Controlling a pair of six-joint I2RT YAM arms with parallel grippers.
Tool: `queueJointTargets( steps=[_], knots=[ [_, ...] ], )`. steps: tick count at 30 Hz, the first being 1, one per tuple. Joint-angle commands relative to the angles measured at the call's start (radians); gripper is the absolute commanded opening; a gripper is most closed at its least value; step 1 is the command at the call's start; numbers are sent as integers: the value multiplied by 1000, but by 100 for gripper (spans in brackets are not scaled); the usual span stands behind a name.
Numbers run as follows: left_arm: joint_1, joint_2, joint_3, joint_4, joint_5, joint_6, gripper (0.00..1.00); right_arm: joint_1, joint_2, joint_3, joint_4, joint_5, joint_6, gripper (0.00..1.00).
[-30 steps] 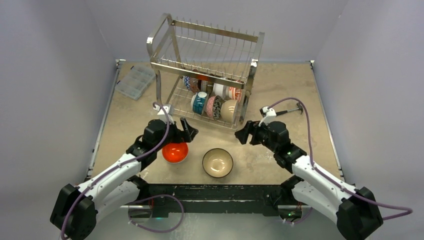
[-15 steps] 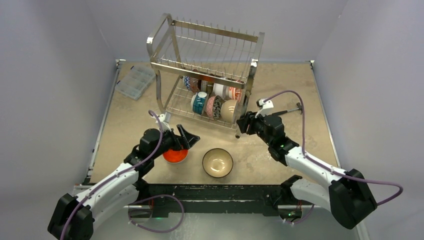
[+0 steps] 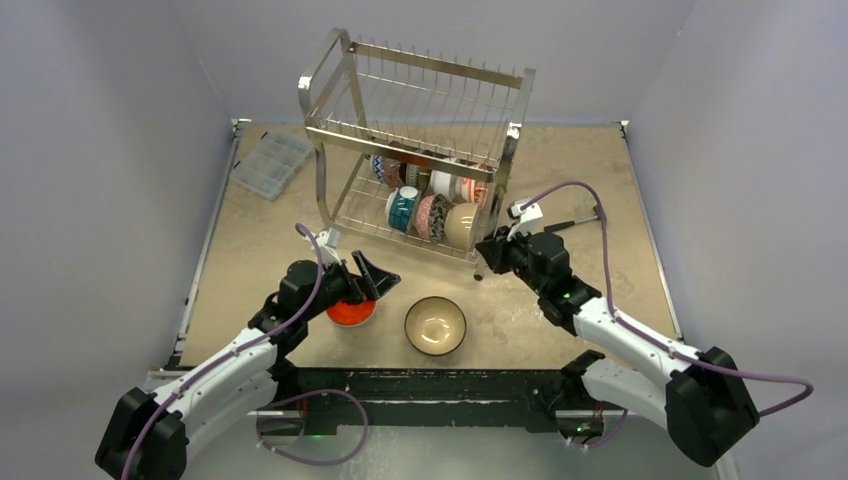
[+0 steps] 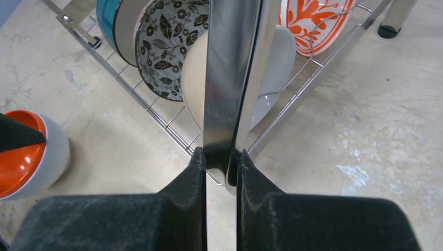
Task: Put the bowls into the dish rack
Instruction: Adjust the dish rack at the center of the board.
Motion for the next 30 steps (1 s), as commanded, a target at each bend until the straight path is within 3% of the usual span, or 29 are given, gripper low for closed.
queueJointTargets(
  steps=[1,8,13,19,22,26,28,30],
  knots=[
    [-4,0,5,52,14,-24,96,-21,-109,23,-43,164,35,0],
    [-3,0,49,13,-16,12,95,-22,-197,23,-187,179,105,0],
    [-3,2,142,-147,-167,116,95,-25,-243,17,-258,206,121,0],
    [-4,49,241,-256,-210,194,96,-28,-230,24,-284,137,150,20],
    [-4,70,248,-236,-168,190,95,-28,-224,3,-272,84,166,48],
    [-4,75,218,-185,-128,158,95,-29,-235,-39,-239,7,203,52],
    [-3,72,203,-171,-114,143,95,-29,-235,-55,-226,-22,216,59],
    [-4,69,194,-163,-107,135,95,-29,-227,-64,-222,-26,222,57]
  ],
)
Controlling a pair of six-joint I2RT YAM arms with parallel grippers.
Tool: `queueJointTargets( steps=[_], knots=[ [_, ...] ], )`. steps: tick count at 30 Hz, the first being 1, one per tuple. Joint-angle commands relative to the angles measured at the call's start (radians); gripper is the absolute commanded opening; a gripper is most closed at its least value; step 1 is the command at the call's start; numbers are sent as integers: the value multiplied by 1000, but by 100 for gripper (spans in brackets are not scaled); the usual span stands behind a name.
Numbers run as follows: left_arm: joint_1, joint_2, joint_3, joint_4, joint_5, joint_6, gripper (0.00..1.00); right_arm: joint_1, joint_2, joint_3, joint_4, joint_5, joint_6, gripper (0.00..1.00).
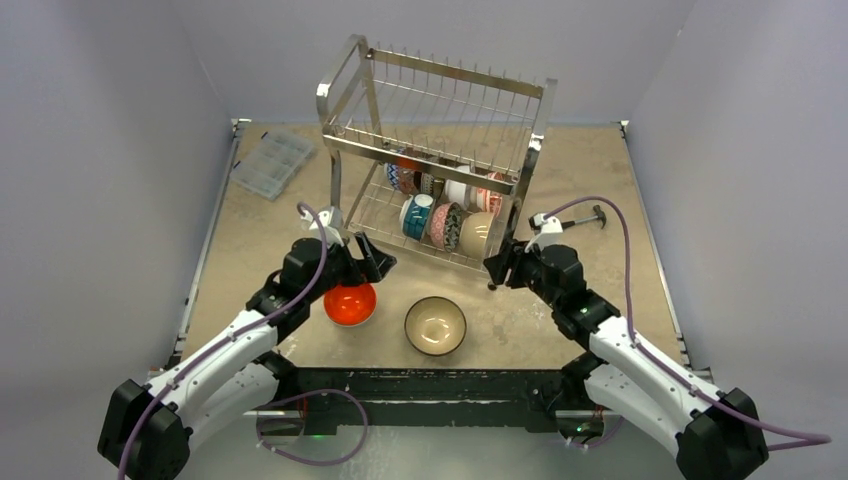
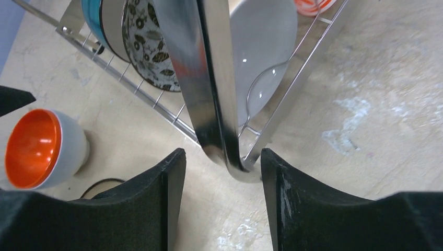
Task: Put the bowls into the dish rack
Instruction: Adjust the dish rack at the center of the board.
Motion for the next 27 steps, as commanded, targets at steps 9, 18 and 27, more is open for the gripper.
queueJointTargets(
  steps=[9,18,27],
  knots=[
    [-4,-9,-26,82,81,-47,95,-6,48,-13,37,6,72,46],
    [-3,-5,-41,124,144,-100,94,-144,181,67,104,-34,15,43],
    [-5,21,-73,143,191,-124,94,-250,359,235,95,-163,-51,51]
  ],
)
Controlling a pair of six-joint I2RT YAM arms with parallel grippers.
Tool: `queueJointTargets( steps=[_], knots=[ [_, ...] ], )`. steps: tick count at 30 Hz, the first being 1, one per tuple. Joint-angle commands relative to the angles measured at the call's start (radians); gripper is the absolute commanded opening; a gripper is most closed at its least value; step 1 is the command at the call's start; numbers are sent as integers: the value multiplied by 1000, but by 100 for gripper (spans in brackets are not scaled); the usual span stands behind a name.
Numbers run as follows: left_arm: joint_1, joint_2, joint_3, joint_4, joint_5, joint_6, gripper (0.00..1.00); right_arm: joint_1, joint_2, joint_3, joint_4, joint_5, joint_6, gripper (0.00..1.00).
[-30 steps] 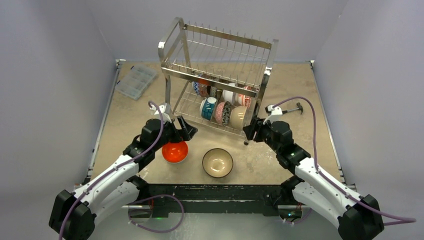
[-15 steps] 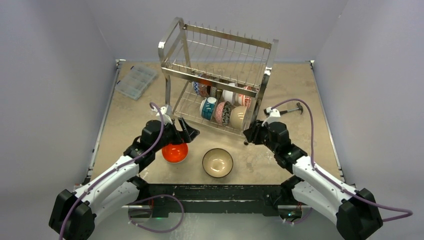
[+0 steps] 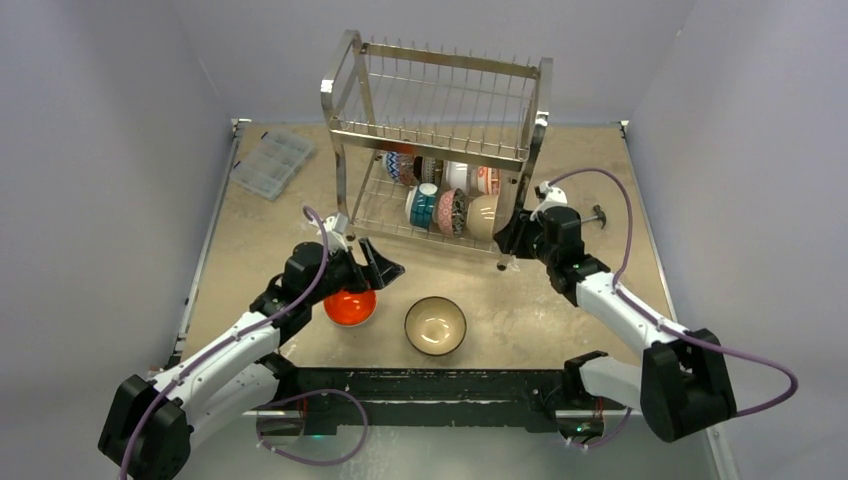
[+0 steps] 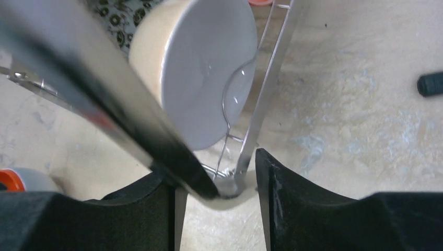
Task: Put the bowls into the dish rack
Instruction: Adjust the dish rack at the center of the board, then pick up the bowl from the center of the board.
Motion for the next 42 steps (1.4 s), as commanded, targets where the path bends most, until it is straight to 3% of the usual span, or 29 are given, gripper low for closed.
queueJointTargets(
  steps=[1,4,9,14,29,35,42],
  knots=[
    [-5,11,-30,53,46,-29,94,-39,36,94,40,-44,-34,54],
    [-5,18,-35,48,62,-27,93,-40,-4,82,28,-92,-35,60],
    [-5,23,-46,45,64,-7,93,-39,-141,43,-30,-166,-39,83],
    [-5,41,-48,57,46,17,93,-39,-238,-17,-77,-297,-39,93],
    [-4,-9,-20,71,-4,41,94,-40,-429,-235,-58,-558,47,96],
    [-6,-60,-20,74,-24,46,94,-32,-394,-300,41,-626,82,93],
    [-5,-103,-14,63,-30,42,95,53,-296,-302,98,-588,102,89]
  ],
)
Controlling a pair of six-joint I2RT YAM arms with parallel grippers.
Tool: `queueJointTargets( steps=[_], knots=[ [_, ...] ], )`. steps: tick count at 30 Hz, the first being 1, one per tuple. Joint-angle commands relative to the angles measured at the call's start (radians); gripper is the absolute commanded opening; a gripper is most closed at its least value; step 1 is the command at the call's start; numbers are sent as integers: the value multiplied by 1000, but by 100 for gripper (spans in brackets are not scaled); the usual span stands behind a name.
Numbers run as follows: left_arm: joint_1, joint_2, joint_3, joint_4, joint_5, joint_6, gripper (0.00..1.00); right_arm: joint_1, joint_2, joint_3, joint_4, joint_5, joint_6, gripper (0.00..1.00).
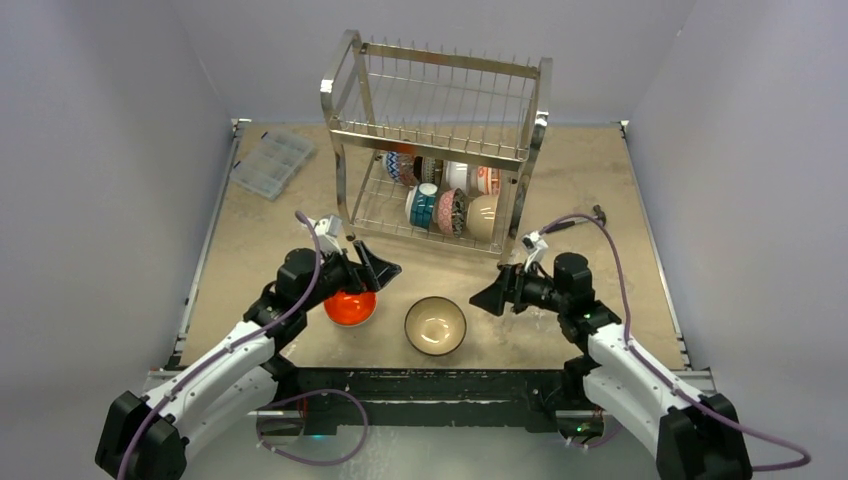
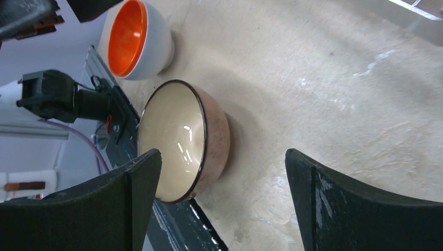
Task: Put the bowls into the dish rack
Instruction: Pick up the bowl from the center of the board.
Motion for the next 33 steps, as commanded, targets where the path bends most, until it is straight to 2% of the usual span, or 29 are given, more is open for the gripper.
queueJointTargets(
  steps=[1,4,8,12,22,27,33],
  knots=[
    [-4,-27,29,41,-15,11,95,85,52,9,85,20,24,89],
    [-4,-28,29,39,-14,5,95,190,102,32,85,110,44,88],
    [-4,-26,30,34,-10,1,95,270,135,37,88,189,63,84],
    [-3,-30,22,48,-10,-7,95,310,166,42,89,233,65,79],
    [-4,-13,-4,104,25,-35,94,354,262,38,171,239,92,59],
    [-4,5,-17,136,52,-56,94,355,260,43,183,234,99,42],
    [-4,14,-25,142,70,-56,93,355,240,49,167,249,95,12]
  ],
)
